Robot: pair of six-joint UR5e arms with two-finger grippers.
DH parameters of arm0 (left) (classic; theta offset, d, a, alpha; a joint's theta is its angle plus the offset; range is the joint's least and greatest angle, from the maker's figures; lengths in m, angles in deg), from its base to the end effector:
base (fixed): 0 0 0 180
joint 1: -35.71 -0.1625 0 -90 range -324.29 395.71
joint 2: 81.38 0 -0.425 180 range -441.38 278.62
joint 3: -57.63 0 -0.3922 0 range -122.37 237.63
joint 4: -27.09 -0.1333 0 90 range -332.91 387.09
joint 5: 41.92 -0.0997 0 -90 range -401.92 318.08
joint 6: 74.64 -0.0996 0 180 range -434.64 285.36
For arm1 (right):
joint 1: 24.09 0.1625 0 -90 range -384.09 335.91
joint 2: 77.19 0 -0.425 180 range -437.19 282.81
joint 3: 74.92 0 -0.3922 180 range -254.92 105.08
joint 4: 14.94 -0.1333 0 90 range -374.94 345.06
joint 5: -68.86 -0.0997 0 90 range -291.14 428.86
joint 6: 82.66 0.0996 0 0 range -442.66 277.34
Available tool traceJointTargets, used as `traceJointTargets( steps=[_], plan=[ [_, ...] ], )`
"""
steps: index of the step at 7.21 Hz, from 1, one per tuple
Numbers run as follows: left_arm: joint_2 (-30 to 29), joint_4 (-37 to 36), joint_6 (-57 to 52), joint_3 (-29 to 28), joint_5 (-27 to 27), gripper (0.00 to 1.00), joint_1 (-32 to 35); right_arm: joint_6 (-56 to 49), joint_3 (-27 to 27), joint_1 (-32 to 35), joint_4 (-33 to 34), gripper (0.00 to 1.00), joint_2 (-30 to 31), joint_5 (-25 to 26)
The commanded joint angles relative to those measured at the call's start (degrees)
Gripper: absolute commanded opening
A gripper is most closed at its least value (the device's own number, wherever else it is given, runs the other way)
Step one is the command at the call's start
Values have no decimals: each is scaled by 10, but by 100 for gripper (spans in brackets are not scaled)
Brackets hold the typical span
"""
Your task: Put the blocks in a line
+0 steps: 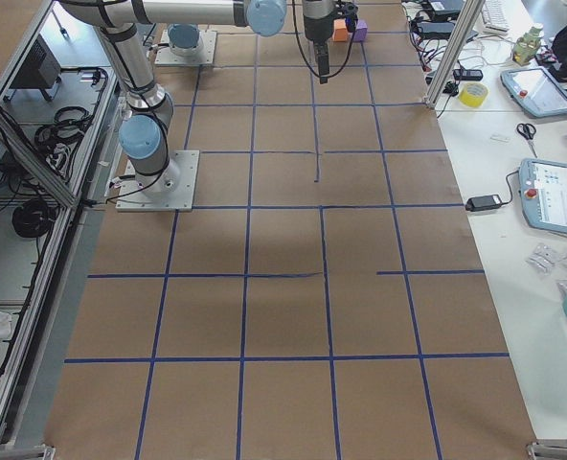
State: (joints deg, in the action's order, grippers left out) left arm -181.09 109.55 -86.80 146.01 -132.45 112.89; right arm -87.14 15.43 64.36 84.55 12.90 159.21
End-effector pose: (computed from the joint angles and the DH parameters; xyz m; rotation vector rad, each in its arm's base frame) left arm -0.0051 -0.5742 0.4257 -0.0180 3.1345 0.0178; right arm 0.1190 -0.5093 0.5034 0.0789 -3.1160 0.2508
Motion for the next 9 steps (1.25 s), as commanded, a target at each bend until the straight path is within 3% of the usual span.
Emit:
traceJointTargets(
  steps=[1, 4, 9],
  plan=[
    [47, 56, 20, 1, 2, 100, 43, 0, 0, 0, 0, 100, 0, 1],
    [87, 89, 27, 8, 6, 100, 74, 0, 0, 1, 0, 100, 0, 2],
    [90, 89, 27, 7, 7, 100, 93, 0, 0, 1, 0, 100, 0, 0]
  ],
)
